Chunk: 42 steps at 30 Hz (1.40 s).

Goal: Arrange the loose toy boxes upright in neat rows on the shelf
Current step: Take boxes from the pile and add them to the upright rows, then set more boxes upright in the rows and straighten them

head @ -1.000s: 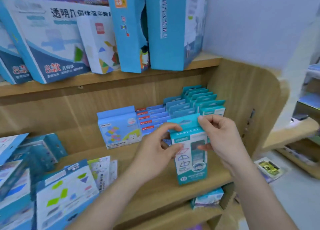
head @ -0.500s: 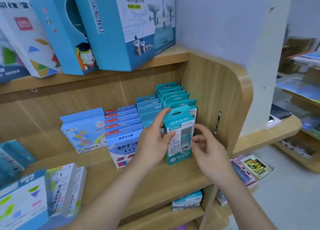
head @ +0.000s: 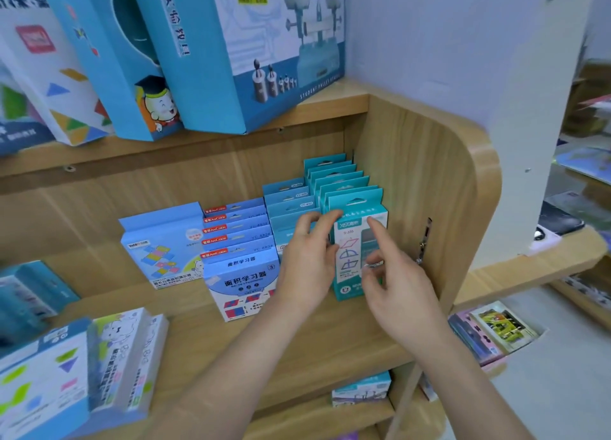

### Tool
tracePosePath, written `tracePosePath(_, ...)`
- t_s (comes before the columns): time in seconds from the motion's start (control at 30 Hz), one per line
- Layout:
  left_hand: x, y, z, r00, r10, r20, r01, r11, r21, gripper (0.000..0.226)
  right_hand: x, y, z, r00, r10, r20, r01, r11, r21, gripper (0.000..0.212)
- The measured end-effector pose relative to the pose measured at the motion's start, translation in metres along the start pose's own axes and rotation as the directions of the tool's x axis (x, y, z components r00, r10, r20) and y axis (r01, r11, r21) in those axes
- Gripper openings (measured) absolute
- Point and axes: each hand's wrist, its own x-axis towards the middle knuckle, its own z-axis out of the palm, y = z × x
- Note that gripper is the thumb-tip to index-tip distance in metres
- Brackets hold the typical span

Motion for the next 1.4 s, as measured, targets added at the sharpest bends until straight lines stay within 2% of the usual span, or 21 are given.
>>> tracePosePath(0.27,0.001,0.000,0.000,1.000,0.002,0.005,-0.002,0.999,0.032,0.059,0.014,0.001,0.001,0.999,0.016,0.036,-0.015,1.000,-0.025,0.070)
tracePosePath(0.57,-0.009,0.003,-0.011,1.000,0.013,-0.021,-0.014,0.998,-0.067,0.062,0.013,0.003,0.000,0.999,0.029,0.035,-0.031,0.997,0.064,0.067)
tracePosePath(1.03,-0.025,0.006,-0.031,1.000,0.020,-0.019,-0.021,0.997,-0.068,0.055,0.007,-0.010,-0.005,1.000,-0.009,0.028,0.004,0.987,0.160,0.057)
tracePosePath(1.27,-0.048,-0.001,-0.065,0.995,-0.012,-0.098,0.005,0.998,-0.065,0.037,0.003,-0.032,0.006,0.998,-0.062,0.028,0.052,0.963,0.265,0.054)
tracePosePath(1.4,-0.071,-0.018,-0.103,0.991,-0.077,-0.108,0.072,0.996,-0.052,0.024,0.003,-0.052,0.031,0.994,-0.087,0.065,0.057,0.928,0.368,0.049)
